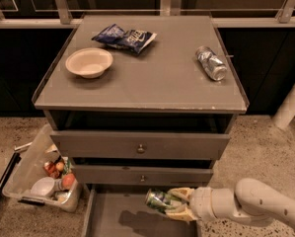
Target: Place green can into bottom drawer
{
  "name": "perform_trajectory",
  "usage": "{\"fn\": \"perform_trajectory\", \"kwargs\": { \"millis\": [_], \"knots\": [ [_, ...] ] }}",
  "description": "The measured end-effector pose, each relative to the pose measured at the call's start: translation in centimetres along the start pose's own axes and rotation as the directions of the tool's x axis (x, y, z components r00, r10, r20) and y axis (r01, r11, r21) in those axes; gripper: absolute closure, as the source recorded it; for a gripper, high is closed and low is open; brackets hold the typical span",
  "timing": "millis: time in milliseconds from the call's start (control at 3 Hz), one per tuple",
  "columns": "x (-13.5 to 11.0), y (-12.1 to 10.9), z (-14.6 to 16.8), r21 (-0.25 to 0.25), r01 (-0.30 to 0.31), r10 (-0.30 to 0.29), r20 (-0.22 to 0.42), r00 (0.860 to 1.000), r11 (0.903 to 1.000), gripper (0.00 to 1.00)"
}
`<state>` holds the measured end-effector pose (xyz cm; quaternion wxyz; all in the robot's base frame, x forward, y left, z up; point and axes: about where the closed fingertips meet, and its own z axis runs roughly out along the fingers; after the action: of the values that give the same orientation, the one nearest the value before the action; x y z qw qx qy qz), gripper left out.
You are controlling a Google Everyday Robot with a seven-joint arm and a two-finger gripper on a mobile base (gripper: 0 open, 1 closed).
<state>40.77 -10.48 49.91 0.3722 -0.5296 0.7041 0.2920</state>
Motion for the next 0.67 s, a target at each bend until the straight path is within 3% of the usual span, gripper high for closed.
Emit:
{"fn": "perform_trajectory", "kwargs": {
  "millis": [333, 667],
  "knots": [
    [3.6, -0.9, 3.4, 0.025, 0.004, -0.004, 0.000, 1.000, 0.9997, 1.00],
    [6.4, -2.8, 6.0, 0.081, 0.039, -0.038, -0.019, 0.999, 0.9959, 1.00]
  ]
}}
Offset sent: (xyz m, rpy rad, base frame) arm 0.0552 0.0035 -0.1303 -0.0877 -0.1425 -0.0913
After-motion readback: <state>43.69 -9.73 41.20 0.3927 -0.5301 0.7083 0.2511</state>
